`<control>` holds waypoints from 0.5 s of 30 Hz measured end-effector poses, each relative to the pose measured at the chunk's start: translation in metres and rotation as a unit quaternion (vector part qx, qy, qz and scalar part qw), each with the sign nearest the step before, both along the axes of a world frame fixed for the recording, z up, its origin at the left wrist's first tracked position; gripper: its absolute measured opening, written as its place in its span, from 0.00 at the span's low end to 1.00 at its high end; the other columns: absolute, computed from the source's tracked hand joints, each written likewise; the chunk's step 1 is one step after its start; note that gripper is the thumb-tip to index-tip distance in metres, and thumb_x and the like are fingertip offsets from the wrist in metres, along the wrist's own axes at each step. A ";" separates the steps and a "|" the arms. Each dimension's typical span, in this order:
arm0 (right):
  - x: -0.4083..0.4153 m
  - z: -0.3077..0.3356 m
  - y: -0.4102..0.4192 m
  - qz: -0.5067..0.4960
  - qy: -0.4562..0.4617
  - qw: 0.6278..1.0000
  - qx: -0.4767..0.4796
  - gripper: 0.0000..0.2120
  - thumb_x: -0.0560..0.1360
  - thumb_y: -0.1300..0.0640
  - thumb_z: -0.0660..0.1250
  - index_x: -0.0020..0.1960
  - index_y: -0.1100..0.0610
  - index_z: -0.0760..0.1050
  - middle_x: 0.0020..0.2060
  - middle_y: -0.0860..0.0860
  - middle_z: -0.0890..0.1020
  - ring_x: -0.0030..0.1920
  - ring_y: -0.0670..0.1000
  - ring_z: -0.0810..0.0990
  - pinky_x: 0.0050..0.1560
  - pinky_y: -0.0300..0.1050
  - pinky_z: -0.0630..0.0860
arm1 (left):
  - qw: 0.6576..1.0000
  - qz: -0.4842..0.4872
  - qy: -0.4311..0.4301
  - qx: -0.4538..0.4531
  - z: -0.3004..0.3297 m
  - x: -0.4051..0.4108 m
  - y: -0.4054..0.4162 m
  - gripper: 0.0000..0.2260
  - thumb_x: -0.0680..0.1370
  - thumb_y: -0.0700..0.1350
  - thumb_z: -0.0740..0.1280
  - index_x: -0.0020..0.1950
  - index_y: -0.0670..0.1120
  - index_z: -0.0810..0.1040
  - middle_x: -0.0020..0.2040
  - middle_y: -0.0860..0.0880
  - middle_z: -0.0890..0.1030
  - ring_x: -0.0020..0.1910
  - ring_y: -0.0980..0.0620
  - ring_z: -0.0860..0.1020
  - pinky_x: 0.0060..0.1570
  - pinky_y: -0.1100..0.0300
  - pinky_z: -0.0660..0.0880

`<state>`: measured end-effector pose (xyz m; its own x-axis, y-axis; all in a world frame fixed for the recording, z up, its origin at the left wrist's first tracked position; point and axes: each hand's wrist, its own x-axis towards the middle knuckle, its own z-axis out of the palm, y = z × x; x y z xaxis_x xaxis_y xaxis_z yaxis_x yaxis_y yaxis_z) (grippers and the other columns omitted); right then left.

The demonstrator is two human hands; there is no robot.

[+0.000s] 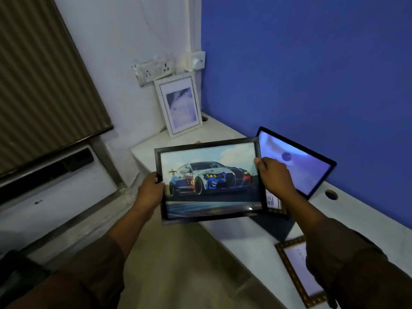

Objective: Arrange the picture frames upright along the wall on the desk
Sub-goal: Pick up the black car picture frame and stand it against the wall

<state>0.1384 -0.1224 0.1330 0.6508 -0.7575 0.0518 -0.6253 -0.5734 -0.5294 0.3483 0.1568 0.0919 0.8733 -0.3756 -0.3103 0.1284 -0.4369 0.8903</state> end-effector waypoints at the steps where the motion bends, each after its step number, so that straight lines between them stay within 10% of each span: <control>1: 0.015 0.006 -0.002 0.008 -0.002 1.000 0.002 0.24 0.84 0.42 0.52 0.35 0.53 0.69 0.34 0.55 0.79 0.41 0.62 0.78 0.41 0.51 0.73 | 1.000 0.005 -0.012 -0.005 0.009 0.014 -0.002 0.15 0.80 0.38 0.61 0.65 0.47 0.77 0.59 0.44 0.83 0.54 0.43 0.82 0.55 0.42 0.81; 15: 0.174 0.030 -0.108 0.060 -0.012 0.998 0.005 0.15 0.82 0.48 0.63 0.57 0.60 0.76 0.47 0.58 0.85 0.47 0.61 0.84 0.50 0.54 0.80 | 0.985 -0.040 -0.148 0.073 0.060 0.197 -0.107 0.19 0.78 0.38 0.65 0.69 0.47 0.77 0.61 0.43 0.83 0.56 0.44 0.81 0.52 0.55 0.77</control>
<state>0.3124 -0.2308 0.1632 0.7359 -0.6744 0.0612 -0.5394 -0.6384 -0.5491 0.5455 0.0494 0.1515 0.9035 -0.4161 -0.1023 -0.1671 -0.5621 0.8100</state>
